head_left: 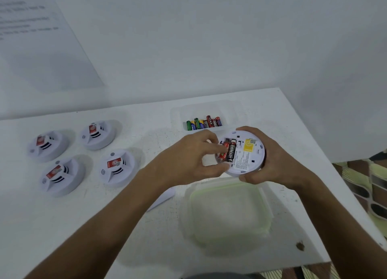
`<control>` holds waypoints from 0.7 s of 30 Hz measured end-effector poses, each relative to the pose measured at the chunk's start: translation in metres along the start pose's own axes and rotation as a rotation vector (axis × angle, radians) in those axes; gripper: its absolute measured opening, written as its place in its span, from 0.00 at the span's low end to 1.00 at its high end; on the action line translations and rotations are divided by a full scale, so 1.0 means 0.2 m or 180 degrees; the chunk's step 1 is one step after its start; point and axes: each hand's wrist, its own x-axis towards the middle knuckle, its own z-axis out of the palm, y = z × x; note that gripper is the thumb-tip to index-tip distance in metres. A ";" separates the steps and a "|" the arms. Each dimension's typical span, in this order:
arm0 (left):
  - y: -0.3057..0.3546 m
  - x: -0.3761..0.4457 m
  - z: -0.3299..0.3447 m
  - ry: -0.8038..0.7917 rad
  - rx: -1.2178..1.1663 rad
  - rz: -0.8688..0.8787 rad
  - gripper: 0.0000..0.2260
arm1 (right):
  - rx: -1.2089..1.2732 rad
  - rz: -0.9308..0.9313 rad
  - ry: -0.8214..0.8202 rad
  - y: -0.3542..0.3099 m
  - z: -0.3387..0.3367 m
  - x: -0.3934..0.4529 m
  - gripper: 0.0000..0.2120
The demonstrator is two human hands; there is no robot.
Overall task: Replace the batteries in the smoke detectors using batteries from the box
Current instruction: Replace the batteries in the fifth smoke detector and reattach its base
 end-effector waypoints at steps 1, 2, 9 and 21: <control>-0.01 0.01 0.01 -0.0006 -0.0175 -0.0194 0.22 | -0.0018 -0.0004 0.0027 0.00 -0.01 0.00 0.43; 0.00 0.02 0.01 0.0015 -0.0352 -0.0365 0.24 | -0.0026 -0.0017 0.0042 -0.01 -0.02 0.00 0.43; 0.01 0.07 0.03 0.0195 -0.0829 -0.0661 0.13 | -0.0067 -0.0079 0.0176 -0.02 -0.04 -0.02 0.44; -0.22 0.47 -0.05 0.1057 -0.1656 -0.1684 0.04 | -0.0012 0.0132 0.0447 0.03 -0.19 -0.07 0.43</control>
